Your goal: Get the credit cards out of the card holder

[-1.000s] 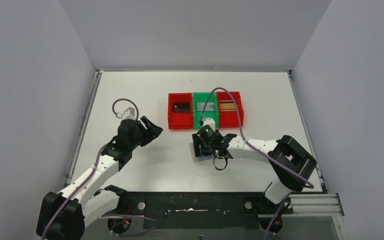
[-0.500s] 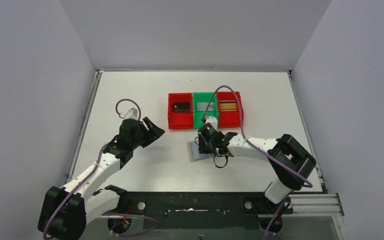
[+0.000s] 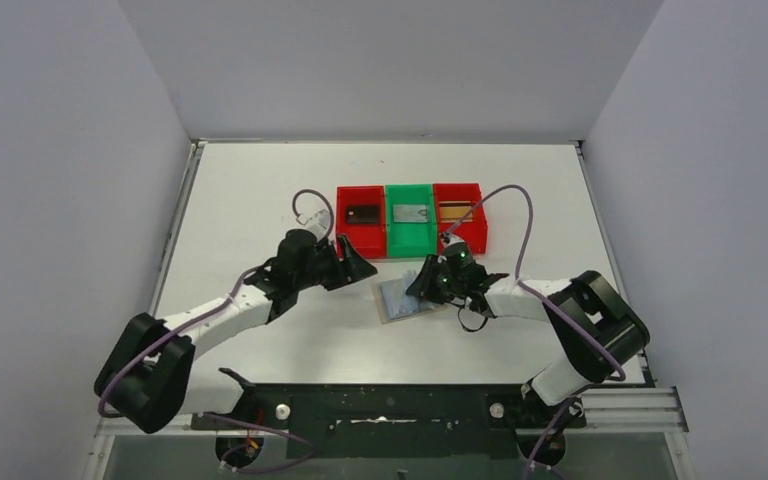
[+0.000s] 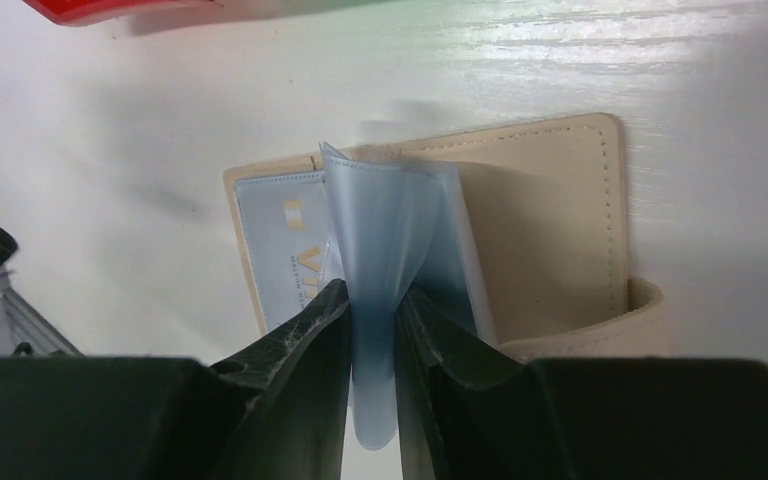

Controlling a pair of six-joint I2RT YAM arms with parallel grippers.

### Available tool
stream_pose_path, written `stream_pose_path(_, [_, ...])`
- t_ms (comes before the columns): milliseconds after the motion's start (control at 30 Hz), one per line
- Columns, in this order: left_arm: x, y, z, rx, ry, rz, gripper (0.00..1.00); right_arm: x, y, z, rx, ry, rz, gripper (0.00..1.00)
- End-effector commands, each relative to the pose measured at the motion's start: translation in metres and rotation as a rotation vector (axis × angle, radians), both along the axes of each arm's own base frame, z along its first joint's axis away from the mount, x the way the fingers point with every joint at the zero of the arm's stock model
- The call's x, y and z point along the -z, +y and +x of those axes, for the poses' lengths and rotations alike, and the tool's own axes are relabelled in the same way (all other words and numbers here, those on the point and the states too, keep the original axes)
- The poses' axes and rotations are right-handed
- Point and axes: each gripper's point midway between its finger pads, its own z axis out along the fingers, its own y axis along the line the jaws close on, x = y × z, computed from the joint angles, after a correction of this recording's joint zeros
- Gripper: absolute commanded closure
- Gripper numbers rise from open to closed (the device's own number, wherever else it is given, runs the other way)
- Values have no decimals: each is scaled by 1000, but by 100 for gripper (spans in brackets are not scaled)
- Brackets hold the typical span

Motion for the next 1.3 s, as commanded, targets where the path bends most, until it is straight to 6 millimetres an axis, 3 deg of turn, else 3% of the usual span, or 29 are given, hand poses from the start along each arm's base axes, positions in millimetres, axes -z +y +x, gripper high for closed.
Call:
stream_pose_path(0, [-31, -49, 10, 84, -88, -153, 41, 7, -3, -3, 33, 29, 78, 77])
stream_pose_path(167, [-12, -79, 12, 110, -48, -197, 41, 13, -12, -5, 65, 47, 108, 77])
stream_pose_path(233, [-14, -92, 17, 115, -46, -225, 41, 14, -15, -5, 72, 47, 108, 77])
stream_pose_path(500, [2, -116, 27, 144, -13, -251, 41, 18, -21, -6, 87, 55, 116, 75])
stream_pose_path(833, [62, -100, 18, 48, 149, -90, 41, 16, -23, -5, 90, 45, 149, 71])
stream_pose_path(1033, [80, -96, 10, 33, 201, -16, 41, 15, -23, -4, 95, 40, 166, 70])
stream_pose_path(1267, [91, -92, 8, 25, 229, 31, 42, -2, -19, -3, 89, 0, 239, 59])
